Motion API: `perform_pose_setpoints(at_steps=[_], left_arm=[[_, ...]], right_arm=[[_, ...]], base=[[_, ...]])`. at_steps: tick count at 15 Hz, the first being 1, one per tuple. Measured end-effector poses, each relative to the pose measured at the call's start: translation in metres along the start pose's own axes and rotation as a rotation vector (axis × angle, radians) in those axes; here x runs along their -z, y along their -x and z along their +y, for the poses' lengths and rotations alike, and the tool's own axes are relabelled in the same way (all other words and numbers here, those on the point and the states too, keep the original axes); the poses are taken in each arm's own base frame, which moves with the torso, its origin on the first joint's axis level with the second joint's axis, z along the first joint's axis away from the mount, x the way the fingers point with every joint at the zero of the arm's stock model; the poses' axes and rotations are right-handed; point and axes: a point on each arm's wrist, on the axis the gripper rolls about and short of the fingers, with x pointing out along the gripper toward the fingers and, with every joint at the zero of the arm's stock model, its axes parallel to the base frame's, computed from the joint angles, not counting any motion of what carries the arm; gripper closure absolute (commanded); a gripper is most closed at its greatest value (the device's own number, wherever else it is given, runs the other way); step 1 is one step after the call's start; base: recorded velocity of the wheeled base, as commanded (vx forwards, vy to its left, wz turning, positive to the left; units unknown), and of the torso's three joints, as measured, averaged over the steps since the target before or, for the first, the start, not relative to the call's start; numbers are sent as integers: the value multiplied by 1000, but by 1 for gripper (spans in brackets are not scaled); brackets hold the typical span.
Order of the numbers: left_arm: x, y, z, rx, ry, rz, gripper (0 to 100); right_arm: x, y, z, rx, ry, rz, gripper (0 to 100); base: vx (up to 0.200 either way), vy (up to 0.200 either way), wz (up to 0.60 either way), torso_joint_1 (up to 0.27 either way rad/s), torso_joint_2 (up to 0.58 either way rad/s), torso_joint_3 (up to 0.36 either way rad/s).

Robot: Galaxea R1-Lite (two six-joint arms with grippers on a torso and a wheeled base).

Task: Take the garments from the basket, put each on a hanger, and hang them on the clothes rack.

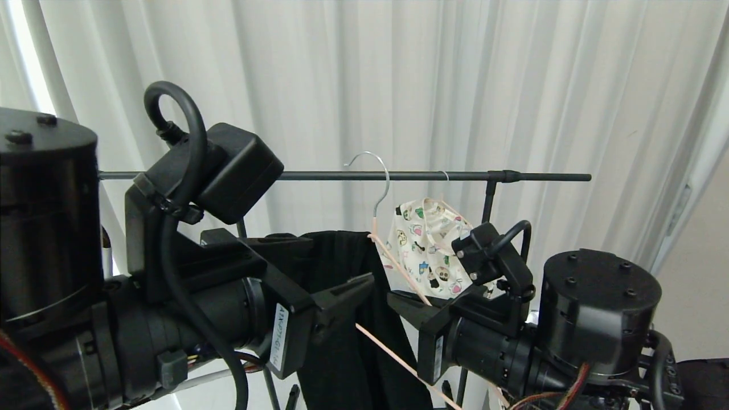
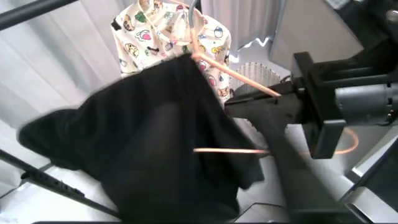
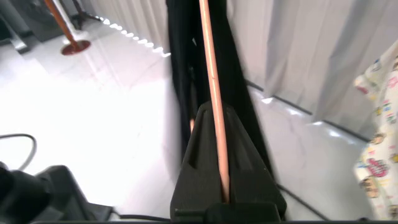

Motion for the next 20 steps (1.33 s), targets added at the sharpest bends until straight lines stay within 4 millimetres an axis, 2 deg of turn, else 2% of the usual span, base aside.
perform_pose_setpoints(at_steps=[3, 6, 8, 10, 14, 17, 20], left_arm=[[11, 8, 2, -1, -19, 17, 0], [38, 21, 7, -1, -131, 65, 0], [55, 31, 10, 46, -186, 83, 0], [66, 39, 9, 164, -224, 80, 0], [96, 43, 5, 384, -359, 117, 0], [100, 39, 1, 437, -365, 127, 0], [91, 22, -4, 433, -362, 62, 0]], right_arm=[[-1, 9, -8, 21, 43, -7, 100], [8, 27, -13, 3, 104, 6, 100], [23, 48, -17, -67, 183, 65, 100], [39, 76, -21, -168, 286, 122, 100], [56, 114, -23, -269, 424, 151, 100], [55, 121, -14, -325, 475, 122, 100], [48, 114, -3, -371, 489, 82, 100]], base=[[0, 0, 0, 0, 0, 0], [0, 0, 0, 0, 0, 0], [0, 0, 0, 0, 0, 0], [0, 0, 0, 0, 0, 0], [0, 0, 0, 0, 0, 0], [0, 0, 0, 0, 0, 0], [0, 0, 0, 0, 0, 0]])
